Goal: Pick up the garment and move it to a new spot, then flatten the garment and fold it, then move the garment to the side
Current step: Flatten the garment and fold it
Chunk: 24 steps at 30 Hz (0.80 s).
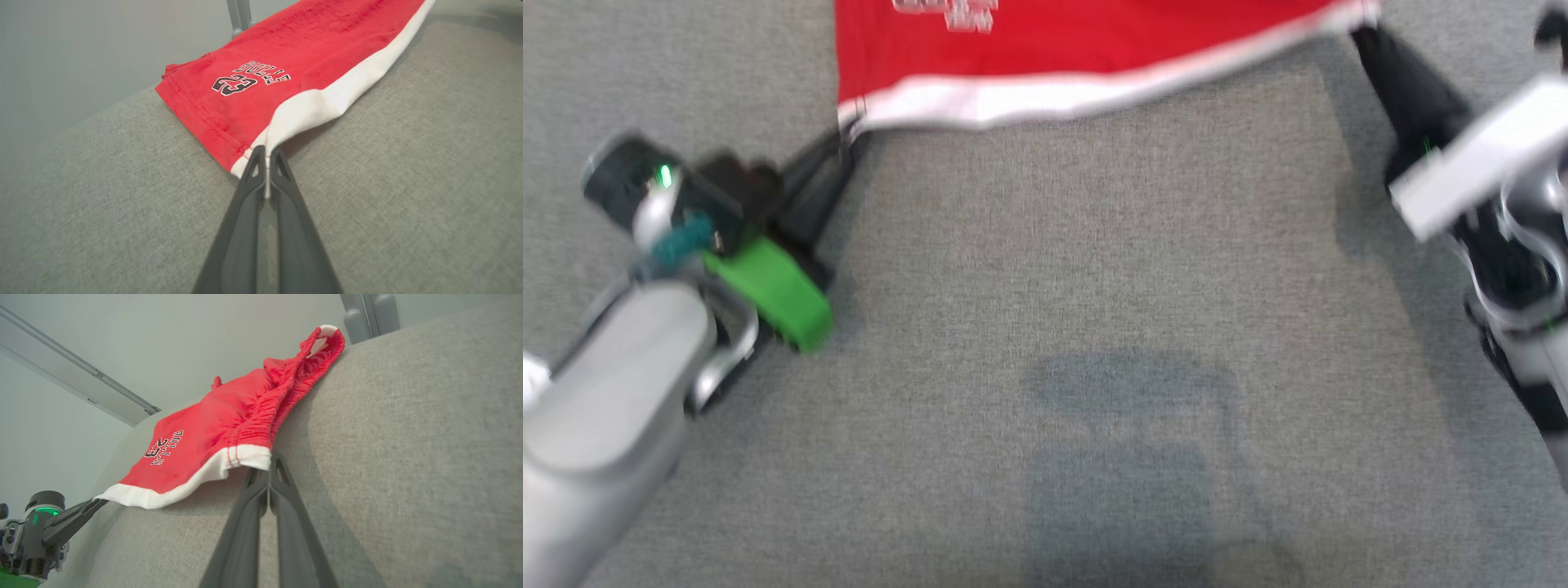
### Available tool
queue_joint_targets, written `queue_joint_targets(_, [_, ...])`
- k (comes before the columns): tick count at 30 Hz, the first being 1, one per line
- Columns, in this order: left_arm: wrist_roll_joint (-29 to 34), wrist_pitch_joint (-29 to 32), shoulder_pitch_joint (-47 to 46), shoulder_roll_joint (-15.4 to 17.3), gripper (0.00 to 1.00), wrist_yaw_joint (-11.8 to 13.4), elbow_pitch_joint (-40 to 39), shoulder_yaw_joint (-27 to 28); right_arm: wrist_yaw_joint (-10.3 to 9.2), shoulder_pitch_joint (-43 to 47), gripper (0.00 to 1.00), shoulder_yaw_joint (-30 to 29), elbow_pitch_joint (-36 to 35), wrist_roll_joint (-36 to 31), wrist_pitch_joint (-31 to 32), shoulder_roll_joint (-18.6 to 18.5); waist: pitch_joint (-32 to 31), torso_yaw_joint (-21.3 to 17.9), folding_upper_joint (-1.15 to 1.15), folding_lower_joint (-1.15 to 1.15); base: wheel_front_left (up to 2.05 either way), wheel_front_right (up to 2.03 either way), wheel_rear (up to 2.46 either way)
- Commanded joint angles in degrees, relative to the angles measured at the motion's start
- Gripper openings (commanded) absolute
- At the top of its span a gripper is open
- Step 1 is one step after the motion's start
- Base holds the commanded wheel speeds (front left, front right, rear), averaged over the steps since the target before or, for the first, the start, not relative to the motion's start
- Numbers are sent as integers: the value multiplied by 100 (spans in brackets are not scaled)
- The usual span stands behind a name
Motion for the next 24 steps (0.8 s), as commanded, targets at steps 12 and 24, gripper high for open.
queue_joint_targets(12, [-791,79,3265,1286,0,1569,-2506,-263,-1,4496,0,-752,-2121,639,238,-1022,-1345,-123,38,0,0,0,0])
queue_joint_targets(24, [-848,923,3937,3171,0,2897,-5305,73,3,5769,0,-862,-3726,966,126,-403,-587,-927,38,0,0,0,0])
